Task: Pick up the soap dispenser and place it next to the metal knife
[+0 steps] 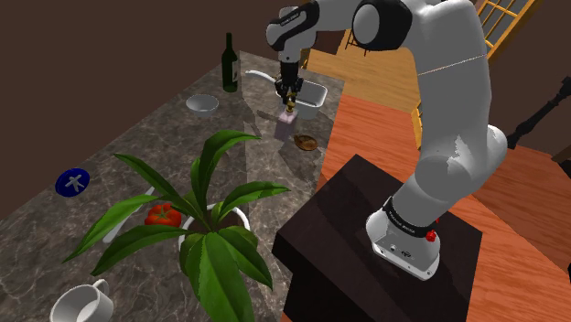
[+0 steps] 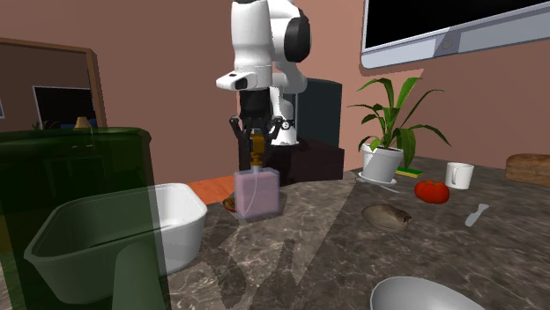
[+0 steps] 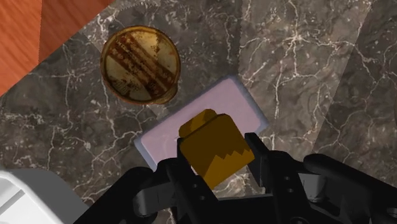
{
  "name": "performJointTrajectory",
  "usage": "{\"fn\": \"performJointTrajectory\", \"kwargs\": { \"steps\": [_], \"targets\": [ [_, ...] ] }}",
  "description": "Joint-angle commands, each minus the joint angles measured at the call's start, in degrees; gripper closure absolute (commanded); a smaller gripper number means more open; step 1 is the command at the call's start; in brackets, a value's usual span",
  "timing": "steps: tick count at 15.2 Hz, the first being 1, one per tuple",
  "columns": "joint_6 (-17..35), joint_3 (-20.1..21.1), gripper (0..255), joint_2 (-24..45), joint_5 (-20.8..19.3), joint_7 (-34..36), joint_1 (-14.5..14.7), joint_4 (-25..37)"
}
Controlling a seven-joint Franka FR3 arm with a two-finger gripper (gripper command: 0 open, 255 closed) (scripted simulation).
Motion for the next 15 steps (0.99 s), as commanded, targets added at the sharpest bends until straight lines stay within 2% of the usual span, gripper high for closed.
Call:
{"fn": "performJointTrajectory", "kwargs": {
  "steps": [1,15],
  "targets": [
    [-1.1,-0.1,255,-0.8,-0.1,0.0,0.0,0.3],
    [-9.0,-0.6,255,-5.6,-0.8,0.2,0.2,3.5]
  ]
}}
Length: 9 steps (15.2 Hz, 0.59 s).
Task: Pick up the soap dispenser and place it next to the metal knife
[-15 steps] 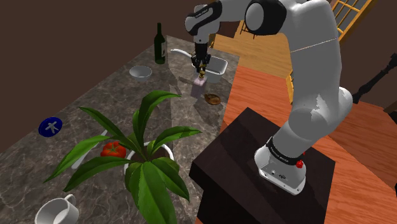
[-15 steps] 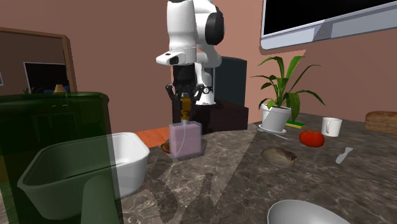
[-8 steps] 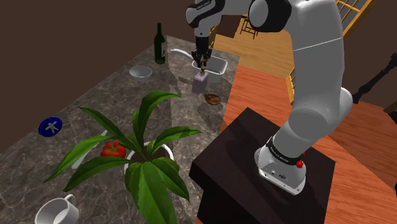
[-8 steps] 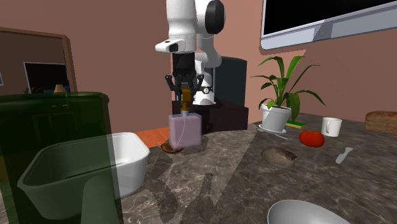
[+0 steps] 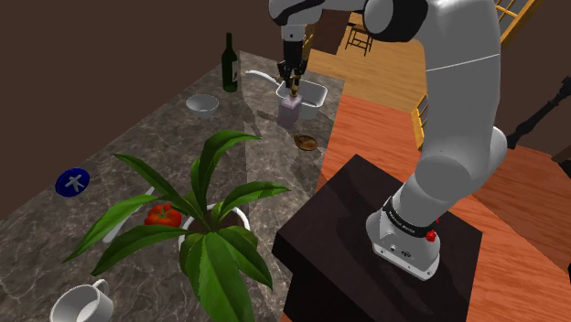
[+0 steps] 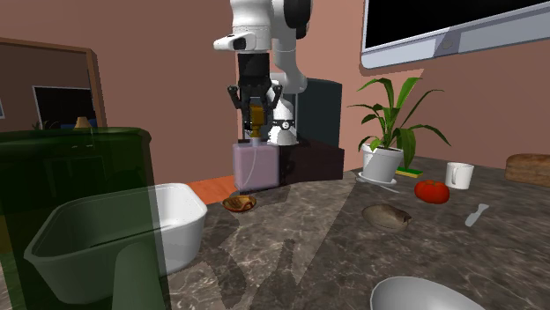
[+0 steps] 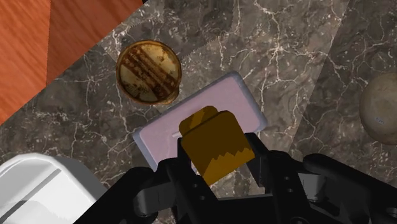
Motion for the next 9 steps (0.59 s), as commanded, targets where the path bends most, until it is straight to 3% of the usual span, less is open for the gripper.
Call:
{"fn": "performJointTrajectory", "kwargs": {
  "steps": [1,9],
  "targets": [
    [-1.2,0.0,255,-0.6,-0.1,0.1,0.0,0.5],
    [-6.3,-0.2,255,-2.3,-0.4,0.2,0.0,4.0]
  ]
}}
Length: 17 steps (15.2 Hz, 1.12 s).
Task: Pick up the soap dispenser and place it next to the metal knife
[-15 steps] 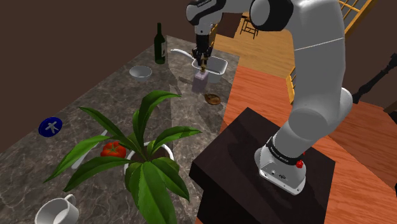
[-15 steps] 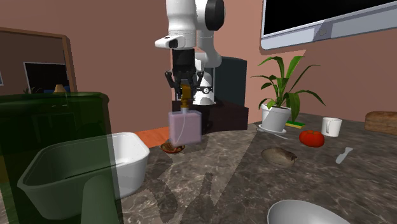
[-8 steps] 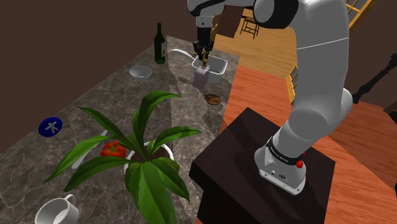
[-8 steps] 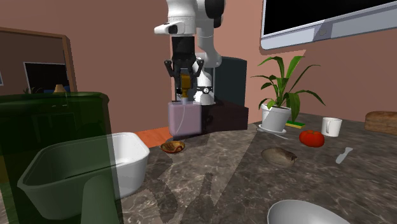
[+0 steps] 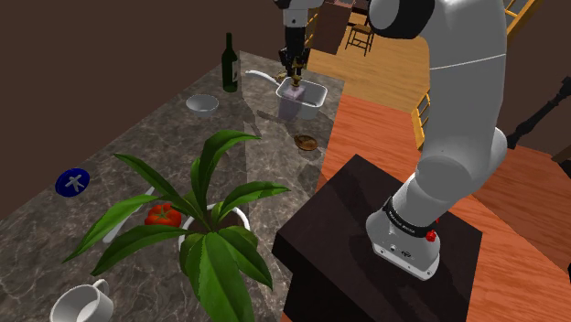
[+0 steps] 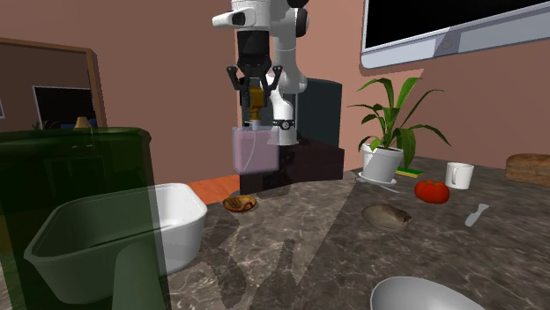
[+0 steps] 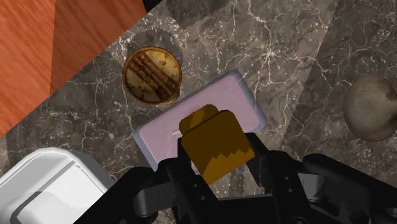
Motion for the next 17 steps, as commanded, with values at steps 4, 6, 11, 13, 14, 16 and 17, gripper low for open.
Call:
{"fn": "performJointTrajectory", "kwargs": {
  "steps": [4,6,11,13,14,16,17],
  "targets": [
    [-3.4,-0.1,255,-0.8,-0.1,0.1,0.0,2.6],
    [-4.8,-0.1,255,-1.0,-0.2,0.1,-0.1,3.8],
    [-8.5,-0.2,255,-1.2,-0.2,0.1,-0.3,7.3],
    [-10.1,-0.2,255,-1.2,-0.2,0.1,-0.4,8.9],
    [-10.9,-0.2,255,-1.2,-0.2,0.1,-0.4,9.8],
    [-12.6,-0.2,255,-1.0,-0.2,0.1,-0.5,11.6],
    [-13.4,-0.2,255,-0.9,-0.2,0.1,-0.6,12.6]
  ]
}}
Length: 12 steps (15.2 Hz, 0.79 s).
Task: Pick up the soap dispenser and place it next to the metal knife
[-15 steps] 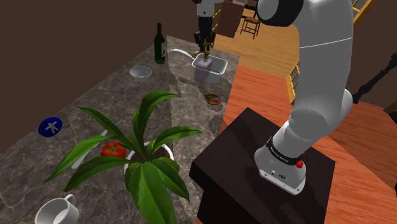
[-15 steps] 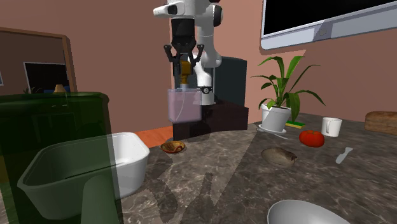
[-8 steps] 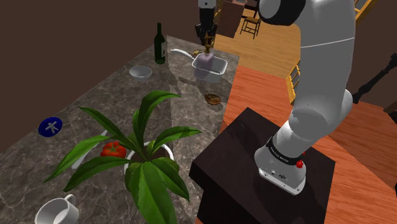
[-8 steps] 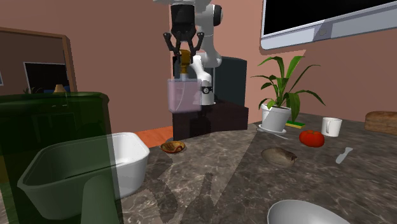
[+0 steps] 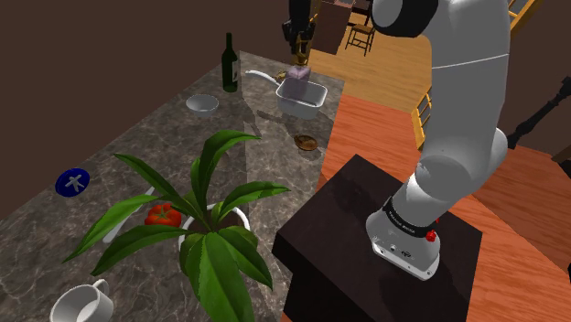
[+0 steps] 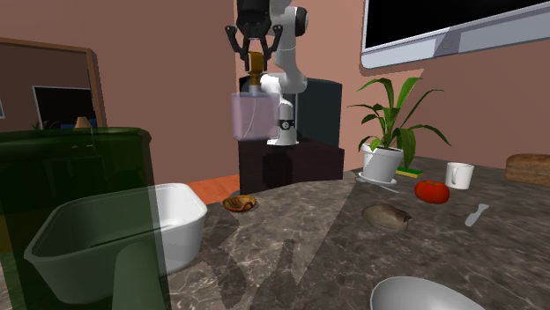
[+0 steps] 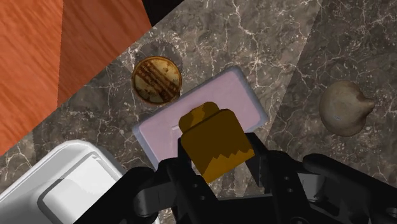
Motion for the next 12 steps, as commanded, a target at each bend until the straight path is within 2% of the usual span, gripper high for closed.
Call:
{"fn": "performJointTrajectory", "kwargs": {
  "steps": [1,9,12],
  "targets": [
    [-1.7,0.0,255,0.3,0.0,0.0,-0.1,1.9],
    [-9.1,0.1,255,2.5,0.3,0.0,-0.9,11.6],
    [-5.5,0.6,255,-3.4,0.0,3.2,2.5,2.0]
  ]
}}
